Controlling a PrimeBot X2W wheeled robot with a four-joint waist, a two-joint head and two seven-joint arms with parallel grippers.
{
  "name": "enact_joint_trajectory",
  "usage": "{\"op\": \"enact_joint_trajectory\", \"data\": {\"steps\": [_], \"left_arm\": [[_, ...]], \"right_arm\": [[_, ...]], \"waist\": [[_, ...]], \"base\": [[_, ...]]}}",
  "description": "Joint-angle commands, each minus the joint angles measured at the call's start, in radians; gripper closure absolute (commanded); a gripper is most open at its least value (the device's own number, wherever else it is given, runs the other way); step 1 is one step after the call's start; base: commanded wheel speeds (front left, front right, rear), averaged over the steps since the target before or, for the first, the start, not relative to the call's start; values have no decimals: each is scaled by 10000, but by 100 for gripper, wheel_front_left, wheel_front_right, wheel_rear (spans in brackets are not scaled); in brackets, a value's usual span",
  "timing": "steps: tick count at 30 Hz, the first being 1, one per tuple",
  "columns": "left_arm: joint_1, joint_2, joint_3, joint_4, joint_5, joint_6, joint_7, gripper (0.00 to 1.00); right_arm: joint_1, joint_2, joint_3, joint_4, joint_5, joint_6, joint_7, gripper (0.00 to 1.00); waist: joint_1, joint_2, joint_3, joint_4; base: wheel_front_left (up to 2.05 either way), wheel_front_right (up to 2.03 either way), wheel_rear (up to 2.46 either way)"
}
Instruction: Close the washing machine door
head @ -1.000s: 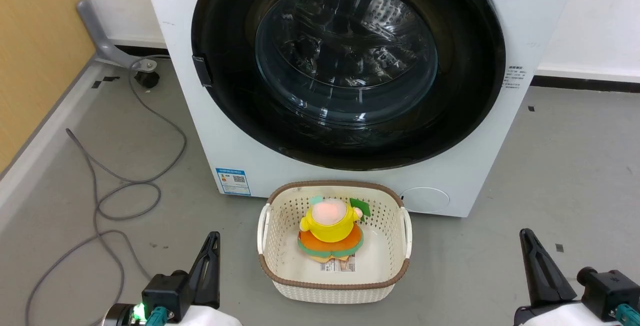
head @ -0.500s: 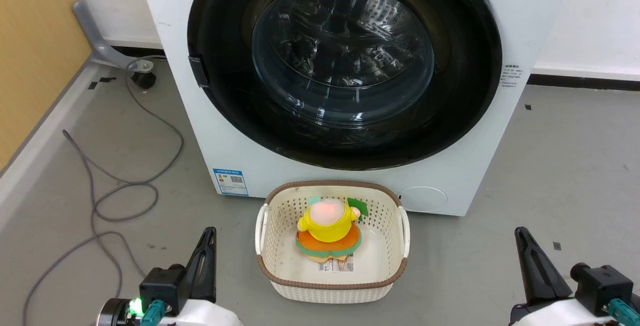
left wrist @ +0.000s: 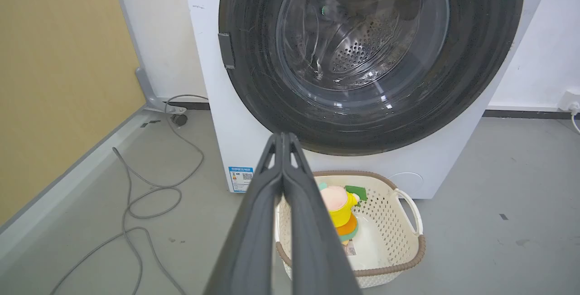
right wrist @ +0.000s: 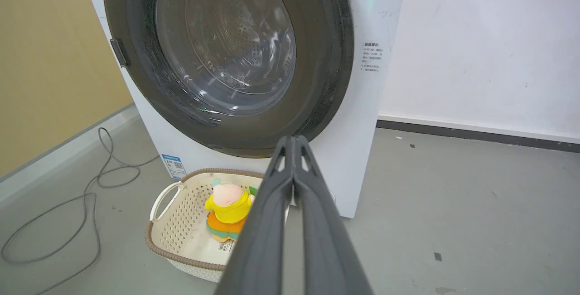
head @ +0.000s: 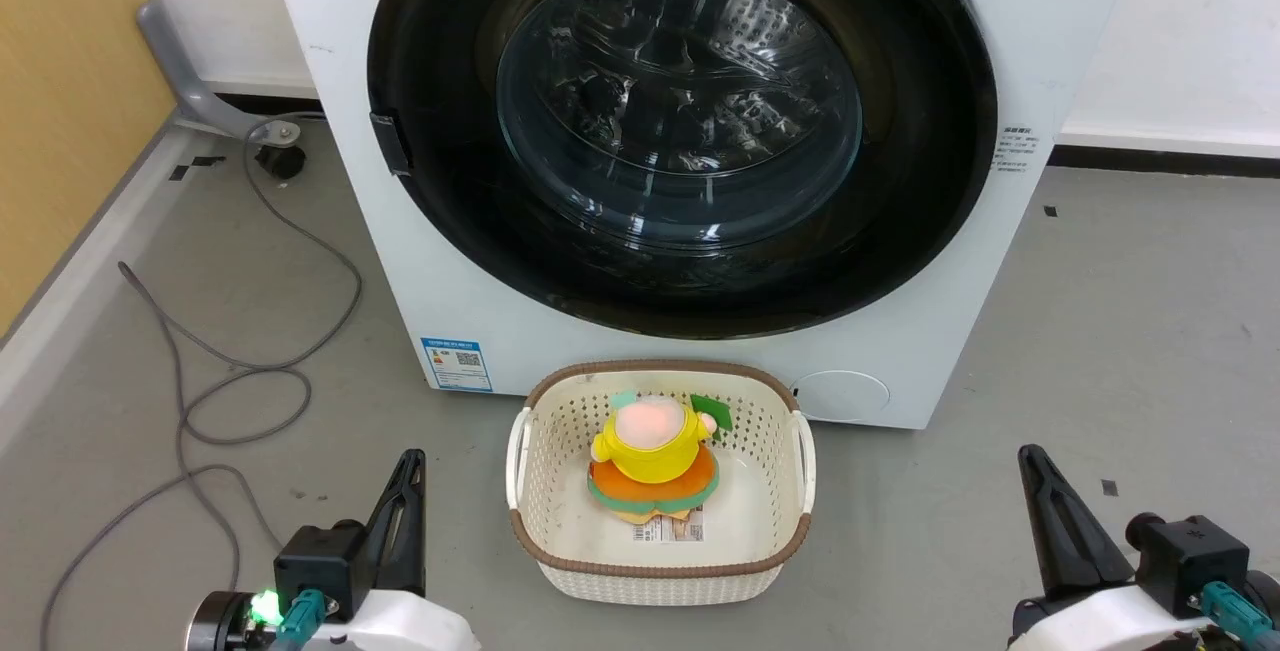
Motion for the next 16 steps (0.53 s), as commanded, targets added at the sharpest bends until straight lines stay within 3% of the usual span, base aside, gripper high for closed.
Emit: {"op": "enact_joint_trajectory", "data": {"steps": [1,16], "left_arm": [[-150,1,58,-67,104,10,63,100],[-228,1,199,-188,264,13,370,100]], "right_arm": [[-184,65,34,-74,-65,-3,73,100],[-308,125,93,-131,-348,-4,355,100]], "waist": [[0,0,1,-9],[0,0,11,-89]], "base": [[0,0,0],[0,0,0]]}}
